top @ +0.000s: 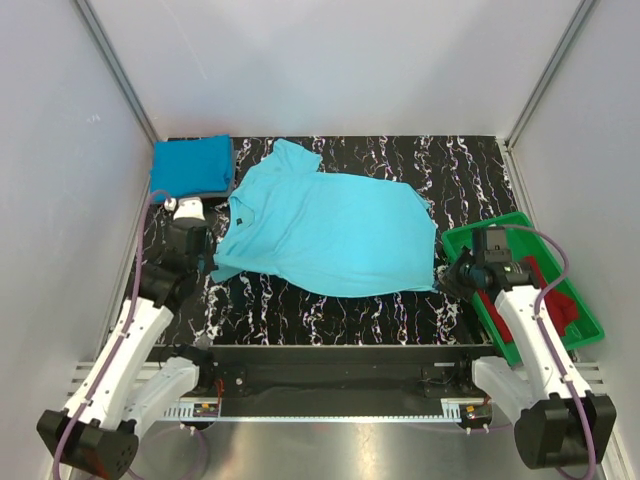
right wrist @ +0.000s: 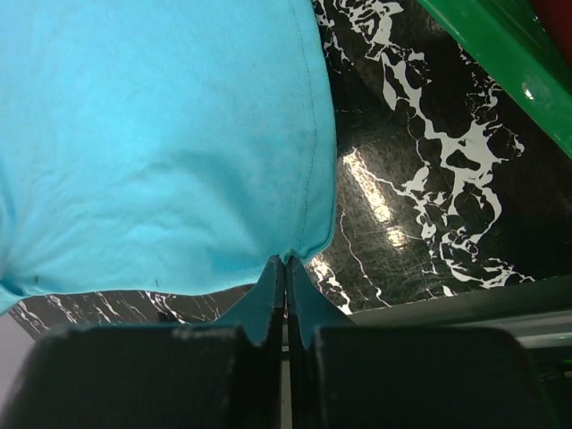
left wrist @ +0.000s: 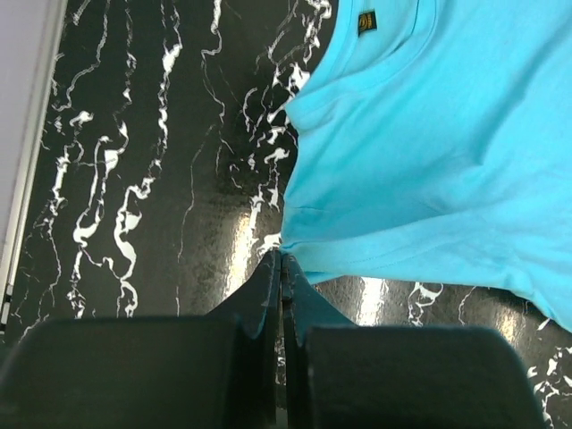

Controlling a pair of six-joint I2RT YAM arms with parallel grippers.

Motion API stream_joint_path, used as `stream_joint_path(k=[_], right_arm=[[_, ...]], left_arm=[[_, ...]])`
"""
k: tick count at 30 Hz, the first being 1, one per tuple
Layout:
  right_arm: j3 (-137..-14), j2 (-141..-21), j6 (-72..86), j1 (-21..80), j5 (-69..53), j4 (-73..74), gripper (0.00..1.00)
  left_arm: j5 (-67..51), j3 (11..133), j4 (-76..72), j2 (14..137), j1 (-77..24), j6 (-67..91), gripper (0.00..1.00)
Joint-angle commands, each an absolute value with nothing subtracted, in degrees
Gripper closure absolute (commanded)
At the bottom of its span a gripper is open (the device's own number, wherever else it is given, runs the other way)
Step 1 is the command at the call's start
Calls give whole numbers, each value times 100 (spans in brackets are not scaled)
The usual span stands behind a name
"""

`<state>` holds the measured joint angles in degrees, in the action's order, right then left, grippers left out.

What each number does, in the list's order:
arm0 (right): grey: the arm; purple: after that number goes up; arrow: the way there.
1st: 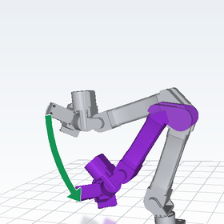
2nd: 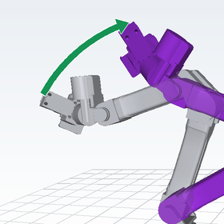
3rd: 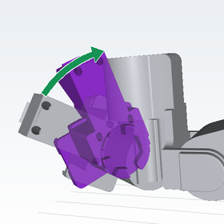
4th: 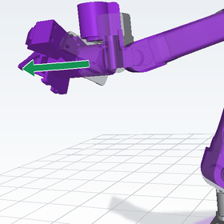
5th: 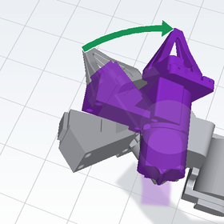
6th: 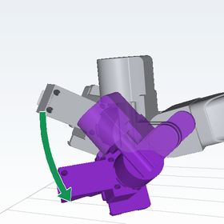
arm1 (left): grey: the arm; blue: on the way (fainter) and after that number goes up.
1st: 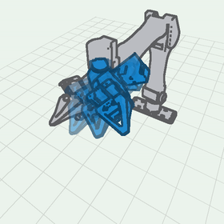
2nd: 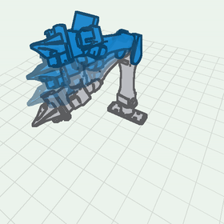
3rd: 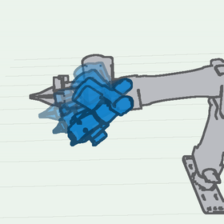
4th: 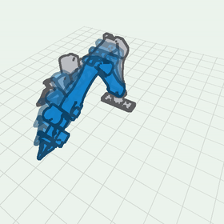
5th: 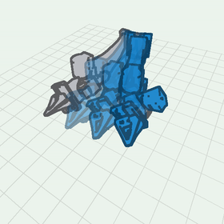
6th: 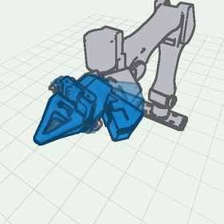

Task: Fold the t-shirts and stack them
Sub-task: Fold the tshirt

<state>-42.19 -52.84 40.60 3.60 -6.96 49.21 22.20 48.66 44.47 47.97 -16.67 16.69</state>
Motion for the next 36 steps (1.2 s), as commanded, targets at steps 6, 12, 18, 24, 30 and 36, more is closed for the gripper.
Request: stream_joint_path(k=[6, 12, 18, 24, 30, 36], right_arm=[[-3832, -5326, 4280, 536, -792, 4703, 100], [-3630, -5432, 4544, 545, -449, 3992, 100], [-3796, -6010, 4606, 527, 412, 3735, 100], [-4183, -6600, 4369, 519, 782, 3560, 100], [-4368, -6689, 4149, 396, 949, 3559, 100], [-4474, -6776, 3955, 387, 1151, 3507, 100]], left_arm=[[1831, 4957, 4123, 5273, -1687, 1029, 100], [994, 4746, 3306, 5695, -1687, 1046, 100], [1072, 5316, 2611, 6722, -1679, 485, 100], [809, 5923, 2259, 7725, -1600, -139, 100], [826, 6328, 2004, 8191, -1354, -158, 100], [669, 6504, 1943, 8349, -1125, -106, 100]])
